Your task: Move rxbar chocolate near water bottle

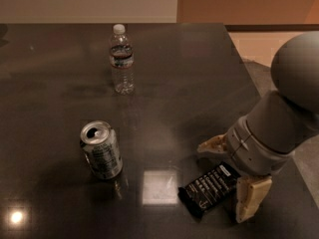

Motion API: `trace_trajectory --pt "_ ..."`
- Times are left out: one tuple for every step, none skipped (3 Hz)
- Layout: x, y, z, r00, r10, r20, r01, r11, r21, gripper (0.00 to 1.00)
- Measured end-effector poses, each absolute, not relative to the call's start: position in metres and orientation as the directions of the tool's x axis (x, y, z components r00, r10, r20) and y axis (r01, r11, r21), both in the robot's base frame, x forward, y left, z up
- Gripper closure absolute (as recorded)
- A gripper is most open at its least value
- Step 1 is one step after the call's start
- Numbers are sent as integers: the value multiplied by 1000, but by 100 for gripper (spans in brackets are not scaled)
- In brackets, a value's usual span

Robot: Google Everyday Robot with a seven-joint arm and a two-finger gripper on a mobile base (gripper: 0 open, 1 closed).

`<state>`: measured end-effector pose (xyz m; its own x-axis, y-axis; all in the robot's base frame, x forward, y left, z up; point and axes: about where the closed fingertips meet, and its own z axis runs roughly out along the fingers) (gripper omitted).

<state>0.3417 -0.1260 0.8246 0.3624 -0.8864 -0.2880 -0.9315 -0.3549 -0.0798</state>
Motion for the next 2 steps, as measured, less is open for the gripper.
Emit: trace_trajectory --pt "341 -125 822 365 -887 -283 -930 -363 -59 42" --pt "341 -125 823 361 -888 -283 -930 -364 -46 64"
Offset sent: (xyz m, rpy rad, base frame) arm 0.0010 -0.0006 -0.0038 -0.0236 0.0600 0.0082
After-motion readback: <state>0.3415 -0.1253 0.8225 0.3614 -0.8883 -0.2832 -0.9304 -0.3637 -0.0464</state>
